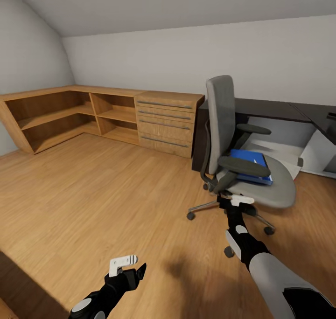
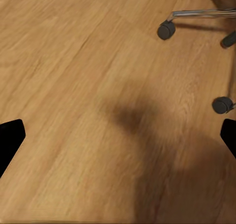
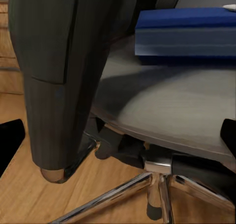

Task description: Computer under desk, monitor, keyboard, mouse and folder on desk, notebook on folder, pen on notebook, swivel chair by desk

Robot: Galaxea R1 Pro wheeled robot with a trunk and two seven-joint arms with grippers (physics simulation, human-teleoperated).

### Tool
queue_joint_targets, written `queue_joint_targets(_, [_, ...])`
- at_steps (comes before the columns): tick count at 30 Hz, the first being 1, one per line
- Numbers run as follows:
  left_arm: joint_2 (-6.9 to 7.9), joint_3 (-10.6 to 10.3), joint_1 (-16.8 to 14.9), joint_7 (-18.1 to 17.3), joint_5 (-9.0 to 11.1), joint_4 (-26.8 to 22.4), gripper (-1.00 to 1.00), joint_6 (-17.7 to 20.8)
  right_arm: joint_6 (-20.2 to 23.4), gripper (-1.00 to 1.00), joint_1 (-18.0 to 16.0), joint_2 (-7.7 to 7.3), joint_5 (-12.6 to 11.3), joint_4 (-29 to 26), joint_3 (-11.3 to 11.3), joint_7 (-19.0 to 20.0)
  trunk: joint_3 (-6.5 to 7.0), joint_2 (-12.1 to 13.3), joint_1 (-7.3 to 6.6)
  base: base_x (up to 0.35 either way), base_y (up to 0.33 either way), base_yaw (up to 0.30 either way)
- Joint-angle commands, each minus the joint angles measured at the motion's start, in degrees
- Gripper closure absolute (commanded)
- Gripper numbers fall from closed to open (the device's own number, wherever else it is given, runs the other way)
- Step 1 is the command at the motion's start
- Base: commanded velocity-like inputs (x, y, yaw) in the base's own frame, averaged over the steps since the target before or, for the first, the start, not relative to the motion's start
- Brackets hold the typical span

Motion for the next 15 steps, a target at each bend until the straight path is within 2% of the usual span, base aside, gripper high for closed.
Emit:
queue_joint_targets(1, [-0.01, -0.03, -0.01, 0.39, 0.58, -0.01, -1.0, 0.22, -0.19, -1.0, -0.02, 0.0, -0.17, 0.04, 0.02, -0.02, -0.04, -0.02, -0.01, 0.0, 0.0, 0.076])
queue_joint_targets(12, [-0.01, -0.03, -0.01, 0.32, 0.58, 0.19, -1.0, 0.21, -0.21, -1.0, -0.02, 0.0, -0.1, 1.16, 0.02, 0.04, -0.04, -0.02, -0.01, 0.0, 0.003, 0.018])
queue_joint_targets(15, [-0.01, -0.03, -0.01, 0.31, 0.58, 0.19, -1.0, 0.2, -0.24, -1.0, -0.02, 0.0, -0.09, 1.31, 0.02, 0.06, -0.04, -0.02, -0.01, 0.0, 0.144, 0.001])
